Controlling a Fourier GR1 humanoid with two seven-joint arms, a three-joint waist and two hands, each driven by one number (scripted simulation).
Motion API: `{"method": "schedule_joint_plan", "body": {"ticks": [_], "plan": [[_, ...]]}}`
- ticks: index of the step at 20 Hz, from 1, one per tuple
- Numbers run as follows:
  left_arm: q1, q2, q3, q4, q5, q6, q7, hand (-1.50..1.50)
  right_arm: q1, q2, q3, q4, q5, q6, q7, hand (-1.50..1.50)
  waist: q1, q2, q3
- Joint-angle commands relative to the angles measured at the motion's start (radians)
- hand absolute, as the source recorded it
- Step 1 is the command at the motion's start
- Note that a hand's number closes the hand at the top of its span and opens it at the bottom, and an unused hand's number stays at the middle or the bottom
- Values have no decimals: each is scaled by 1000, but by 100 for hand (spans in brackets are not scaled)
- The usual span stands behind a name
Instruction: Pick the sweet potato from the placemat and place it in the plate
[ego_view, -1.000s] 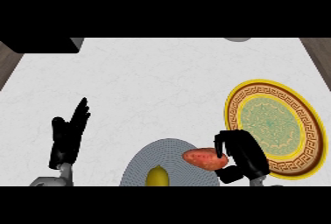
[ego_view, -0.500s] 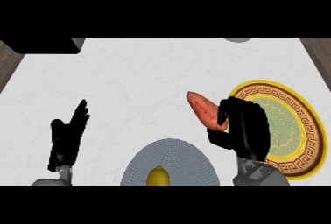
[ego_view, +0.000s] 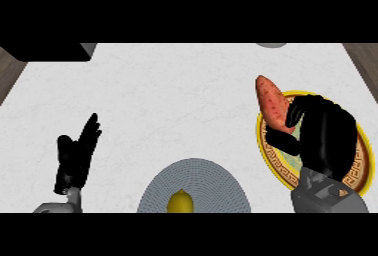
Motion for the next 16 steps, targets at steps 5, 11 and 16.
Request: {"method": "schedule_joint_plan", "body": {"ticks": [5,11,16], "plan": [[-30,18,26,-18,-5,-35,27,0,-42,-100,-218,134,-129,-35,-91,150,3,2,1],[22,-48,-18,-42,-43,1,26,0,-76,-175,-302,232,-195,38,-115,150,5,1,0],[-5,-30,-1,-65,-48,-1,63,0,-32,-181,-338,376,-308,51,-214,150,6,1,1]]}}
